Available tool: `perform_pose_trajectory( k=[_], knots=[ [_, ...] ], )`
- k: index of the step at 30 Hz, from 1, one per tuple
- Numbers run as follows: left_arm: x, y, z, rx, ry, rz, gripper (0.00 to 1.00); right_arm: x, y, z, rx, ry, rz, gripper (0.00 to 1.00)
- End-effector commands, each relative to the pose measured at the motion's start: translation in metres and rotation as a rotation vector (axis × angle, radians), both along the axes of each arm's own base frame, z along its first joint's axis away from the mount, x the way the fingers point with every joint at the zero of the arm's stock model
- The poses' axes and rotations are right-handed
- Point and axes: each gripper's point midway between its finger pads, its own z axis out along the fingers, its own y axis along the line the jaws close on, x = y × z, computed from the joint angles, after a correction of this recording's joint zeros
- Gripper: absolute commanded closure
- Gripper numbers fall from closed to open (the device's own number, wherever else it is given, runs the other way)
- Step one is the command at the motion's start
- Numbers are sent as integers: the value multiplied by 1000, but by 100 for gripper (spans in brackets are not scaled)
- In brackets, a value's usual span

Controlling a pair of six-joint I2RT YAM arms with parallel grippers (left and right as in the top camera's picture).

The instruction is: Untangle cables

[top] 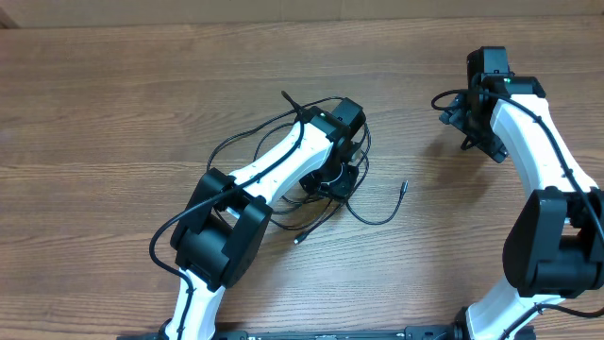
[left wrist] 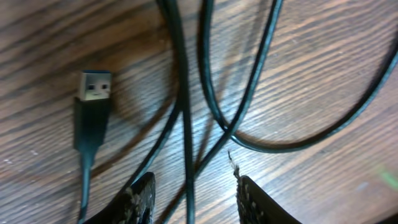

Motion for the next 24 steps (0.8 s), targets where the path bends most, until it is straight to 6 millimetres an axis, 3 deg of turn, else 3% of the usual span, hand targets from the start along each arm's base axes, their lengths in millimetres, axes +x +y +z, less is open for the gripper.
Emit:
perform_pose_trajectory(
  k=[1, 11, 18, 24],
  knots=[
    [4, 9, 1, 54, -46, -21, 58, 1, -2, 3, -8, -14, -9, 0],
    [12, 24, -2, 136, -94, -19, 55, 1, -2, 3, -8, -14, -9, 0],
    [-6, 1, 3, -25, -12, -138, 50, 1, -2, 3, -9, -14, -9, 0],
    [17, 1, 4, -50, -60, -48, 26, 1, -2, 3, -9, -14, -9, 0]
  ],
)
